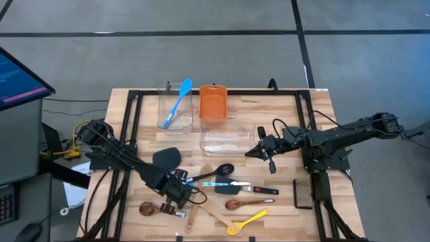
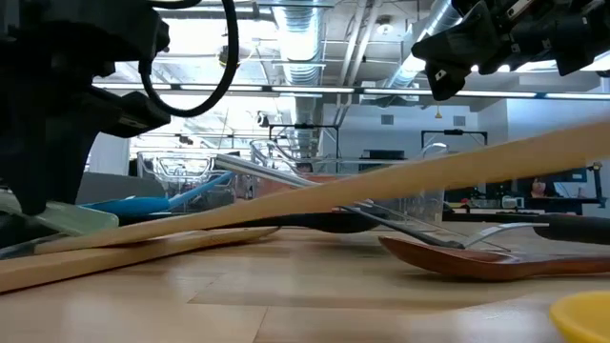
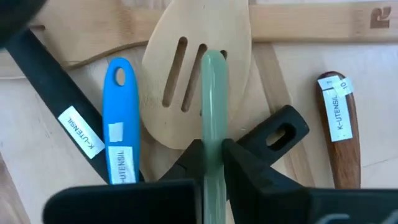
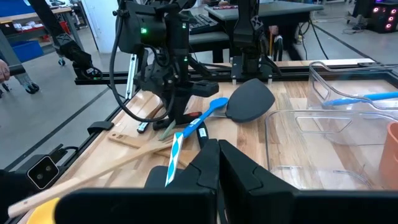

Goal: Pick & Place Kitchen Items
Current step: Put the green knife into the orange bin

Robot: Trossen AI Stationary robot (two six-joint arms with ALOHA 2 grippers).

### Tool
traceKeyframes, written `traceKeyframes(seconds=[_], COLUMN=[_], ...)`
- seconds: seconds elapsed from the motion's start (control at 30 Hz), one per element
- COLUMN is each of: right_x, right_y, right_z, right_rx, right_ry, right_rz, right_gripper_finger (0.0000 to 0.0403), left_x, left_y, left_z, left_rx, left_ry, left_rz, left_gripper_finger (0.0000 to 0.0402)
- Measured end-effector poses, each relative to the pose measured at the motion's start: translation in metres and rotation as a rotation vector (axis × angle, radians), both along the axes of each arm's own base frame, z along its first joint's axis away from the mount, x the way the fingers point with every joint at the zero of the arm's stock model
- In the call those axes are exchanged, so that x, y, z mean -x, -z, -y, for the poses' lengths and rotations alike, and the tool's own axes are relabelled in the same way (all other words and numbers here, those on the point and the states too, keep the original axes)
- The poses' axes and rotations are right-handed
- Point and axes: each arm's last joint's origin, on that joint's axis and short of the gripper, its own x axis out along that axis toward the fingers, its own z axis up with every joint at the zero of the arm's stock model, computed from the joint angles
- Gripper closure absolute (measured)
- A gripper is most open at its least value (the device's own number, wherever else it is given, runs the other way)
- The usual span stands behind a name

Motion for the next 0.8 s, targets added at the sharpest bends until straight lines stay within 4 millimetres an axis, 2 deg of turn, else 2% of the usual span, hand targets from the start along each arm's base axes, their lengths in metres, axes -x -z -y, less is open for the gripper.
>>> traceKeyframes(seconds=[0.23, 0.8], right_x=[0.0000, 0.0000], right_y=[0.0000, 0.0000], right_z=[0.0000, 0.0000], right_rx=[0.000, 0.000], right_ry=[0.000, 0.000], right_rz=[0.000, 0.000], right_gripper_finger=[0.0403, 0.0403], left_x=[-0.0002, 0.0010], left_y=[0.0000, 0.0009], left_z=[0.0004, 0.0018], left_rx=[0.008, 0.050], left_ry=[0.002, 0.019], left_rz=[-0.002, -0.034], left_gripper_finger=[0.0396, 0.0392])
